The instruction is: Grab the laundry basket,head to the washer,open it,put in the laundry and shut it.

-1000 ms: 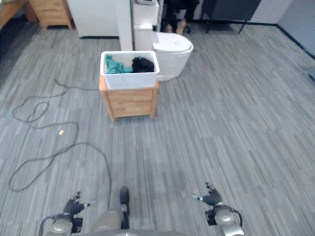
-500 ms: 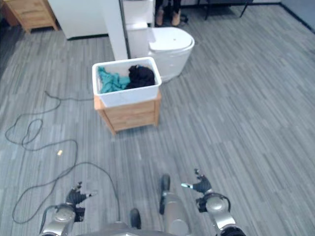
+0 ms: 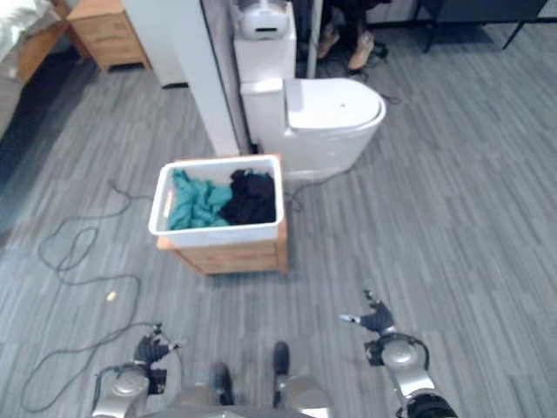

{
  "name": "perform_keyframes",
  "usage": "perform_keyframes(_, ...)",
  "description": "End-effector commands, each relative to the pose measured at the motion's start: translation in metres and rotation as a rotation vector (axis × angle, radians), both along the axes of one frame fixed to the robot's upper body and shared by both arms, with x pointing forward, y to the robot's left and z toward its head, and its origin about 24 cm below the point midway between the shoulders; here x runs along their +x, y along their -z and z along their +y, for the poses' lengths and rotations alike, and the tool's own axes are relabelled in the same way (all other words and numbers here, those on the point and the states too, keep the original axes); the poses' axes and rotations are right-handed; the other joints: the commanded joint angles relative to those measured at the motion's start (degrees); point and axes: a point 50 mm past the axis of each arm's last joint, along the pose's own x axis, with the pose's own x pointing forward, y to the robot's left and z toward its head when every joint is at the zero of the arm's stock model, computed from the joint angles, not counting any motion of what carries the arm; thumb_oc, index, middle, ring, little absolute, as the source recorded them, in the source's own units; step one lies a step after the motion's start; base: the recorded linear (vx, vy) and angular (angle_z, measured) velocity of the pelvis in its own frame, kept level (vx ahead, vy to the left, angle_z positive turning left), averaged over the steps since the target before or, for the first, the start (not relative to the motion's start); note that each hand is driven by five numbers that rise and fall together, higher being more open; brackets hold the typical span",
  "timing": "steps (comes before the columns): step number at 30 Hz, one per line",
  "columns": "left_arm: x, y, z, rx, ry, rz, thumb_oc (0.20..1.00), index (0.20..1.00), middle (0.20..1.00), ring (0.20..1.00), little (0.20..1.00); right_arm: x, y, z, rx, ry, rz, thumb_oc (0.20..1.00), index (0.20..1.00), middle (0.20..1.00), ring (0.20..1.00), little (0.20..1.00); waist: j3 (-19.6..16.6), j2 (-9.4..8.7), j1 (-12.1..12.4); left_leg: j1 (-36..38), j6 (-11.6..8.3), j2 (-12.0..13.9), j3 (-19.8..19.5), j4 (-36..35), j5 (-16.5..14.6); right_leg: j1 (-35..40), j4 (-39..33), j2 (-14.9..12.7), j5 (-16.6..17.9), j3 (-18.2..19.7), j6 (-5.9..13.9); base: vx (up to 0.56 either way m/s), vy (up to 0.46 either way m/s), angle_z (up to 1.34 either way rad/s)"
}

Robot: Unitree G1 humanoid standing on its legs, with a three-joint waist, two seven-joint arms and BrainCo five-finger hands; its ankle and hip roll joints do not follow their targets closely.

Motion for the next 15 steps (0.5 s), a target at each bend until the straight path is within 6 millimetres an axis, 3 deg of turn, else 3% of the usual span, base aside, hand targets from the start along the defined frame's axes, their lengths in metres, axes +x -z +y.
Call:
perform_keyframes(1, 0.007, -0.008, 0.019, 0.068, 0.003, -0.028, 1.000, 1.000, 1.000, 1.000, 1.000, -0.008, -0.004, -0.013, -0.042, 0.018, -0.020, 1.000, 1.000, 1.000, 1.000, 1.000, -1.34, 1.69, 0.18, -3.56, -0.28, 3.27, 0.43, 1.85, 6.00, 0.88, 4.86, -5.84, -10.36, -5.51, 7.80, 0.23, 0.064, -0.33)
perform_keyframes(6, 0.001, -0.006, 0.023, 0.079, -0.012, -0.011, 1.000, 1.000, 1.000, 1.000, 1.000, -0.010, -0.003, -0.014, -0.052, 0.018, -0.014, 1.000, 1.000, 1.000, 1.000, 1.000, -1.42, 1.95, 0.48, -3.05, -1.15, 5.02, 0.67, -0.54, 8.20, 3.29, 6.32, -5.78, -12.45, -4.84, 7.65, 0.21, 0.107, -0.26)
perform_keyframes(10, -0.002, -0.004, 0.026, 0.094, -0.010, 0.009, 1.000, 1.000, 1.000, 1.000, 1.000, -0.012, -0.002, -0.014, -0.054, 0.022, -0.009, 1.000, 1.000, 1.000, 1.000, 1.000, -2.61, 2.01, 0.31, -1.74, -0.53, 4.50, 1.27, 0.28, 6.28, 4.98, 7.56, -6.62, -13.90, -4.16, 8.27, 0.18, 0.168, -0.38)
perform_keyframes(15, 0.001, -0.006, 0.032, 0.120, -0.008, 0.009, 1.000, 1.000, 1.000, 1.000, 1.000, -0.004, -0.004, -0.006, -0.030, 0.023, -0.036, 1.000, 1.000, 1.000, 1.000, 1.000, -3.52, 0.73, 0.66, -1.67, 2.26, 0.93, 0.65, 3.09, 1.84, 3.94, 12.41, -9.36, -14.08, -2.25, 10.26, 0.16, 0.221, -0.01)
